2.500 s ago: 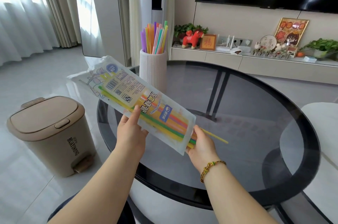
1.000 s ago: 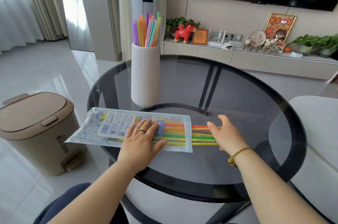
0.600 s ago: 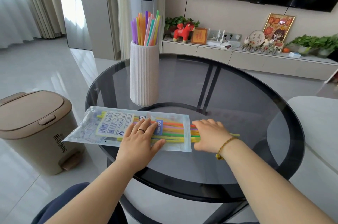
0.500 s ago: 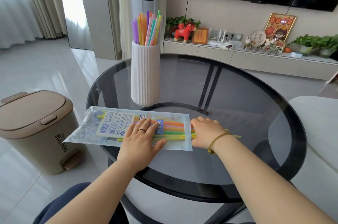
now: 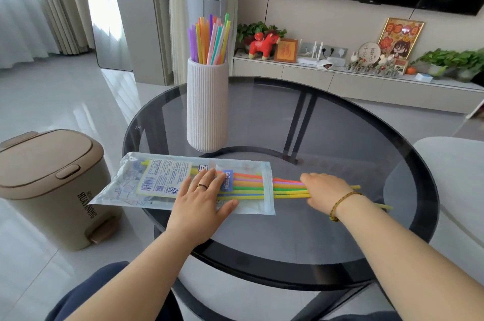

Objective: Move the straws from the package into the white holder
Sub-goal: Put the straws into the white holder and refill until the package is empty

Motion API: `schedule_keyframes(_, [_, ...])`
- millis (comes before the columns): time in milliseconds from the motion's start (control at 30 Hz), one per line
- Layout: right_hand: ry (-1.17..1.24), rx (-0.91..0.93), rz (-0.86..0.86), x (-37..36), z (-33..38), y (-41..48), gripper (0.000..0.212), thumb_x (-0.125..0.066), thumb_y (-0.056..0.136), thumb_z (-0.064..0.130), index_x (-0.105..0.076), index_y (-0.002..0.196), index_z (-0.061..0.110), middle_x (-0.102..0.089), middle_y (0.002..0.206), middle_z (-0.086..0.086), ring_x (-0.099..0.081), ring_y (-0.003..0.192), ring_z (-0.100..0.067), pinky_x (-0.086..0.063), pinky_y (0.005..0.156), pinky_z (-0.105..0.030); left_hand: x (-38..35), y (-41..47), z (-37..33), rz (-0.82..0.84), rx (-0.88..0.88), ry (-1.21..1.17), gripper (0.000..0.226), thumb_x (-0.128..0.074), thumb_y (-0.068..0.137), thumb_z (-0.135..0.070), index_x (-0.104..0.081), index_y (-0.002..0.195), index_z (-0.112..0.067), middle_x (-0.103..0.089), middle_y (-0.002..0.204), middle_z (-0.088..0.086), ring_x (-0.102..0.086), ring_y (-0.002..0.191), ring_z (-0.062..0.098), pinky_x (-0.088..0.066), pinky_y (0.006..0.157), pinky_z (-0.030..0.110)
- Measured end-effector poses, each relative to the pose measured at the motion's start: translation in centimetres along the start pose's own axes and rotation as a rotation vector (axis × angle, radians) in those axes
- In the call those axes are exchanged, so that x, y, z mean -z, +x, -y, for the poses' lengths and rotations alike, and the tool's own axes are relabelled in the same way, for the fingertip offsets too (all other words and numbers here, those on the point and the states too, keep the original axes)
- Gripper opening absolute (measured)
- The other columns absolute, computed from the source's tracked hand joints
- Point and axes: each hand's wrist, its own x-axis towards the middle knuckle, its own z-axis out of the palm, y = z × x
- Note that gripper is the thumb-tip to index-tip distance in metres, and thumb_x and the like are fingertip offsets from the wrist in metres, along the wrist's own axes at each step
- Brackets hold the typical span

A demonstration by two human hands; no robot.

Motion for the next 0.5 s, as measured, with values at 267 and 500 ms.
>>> schedule_keyframes(267, [-0.095, 0.003, -0.076, 0.1, -3.3, -0.7, 0.012, -0.038, 0.089, 0.011, -0.029, 0.087, 0.019, -0.049, 0.081, -0.004, -0.057, 0.091, -0.03, -0.033, 0.063, -0.03, -0.2, 0.1, 0.1, 0.031, 0.016, -0.007, 0.064, -0.027, 0.086, -0.059, -0.012, 0.141, -0.028, -0.013, 0.154, -0.001, -0.004, 0.141, 0.014, 0.004, 0.114, 0.031])
schedule_keyframes(500, [-0.312, 0.0, -0.174, 2.4, -7.0, -2.1, 0.015, -0.038, 0.089, 0.008, -0.041, 0.097, 0.019, -0.062, 0.108, -0.004, -0.058, 0.1, -0.025, -0.037, 0.071, -0.03, -0.5, 0.3, 0.2, 0.06, 0.028, 0.007, 0.065, -0.026, 0.086, -0.06, -0.011, 0.141, -0.028, -0.011, 0.154, 0.0, -0.002, 0.142, 0.014, 0.004, 0.114, 0.033])
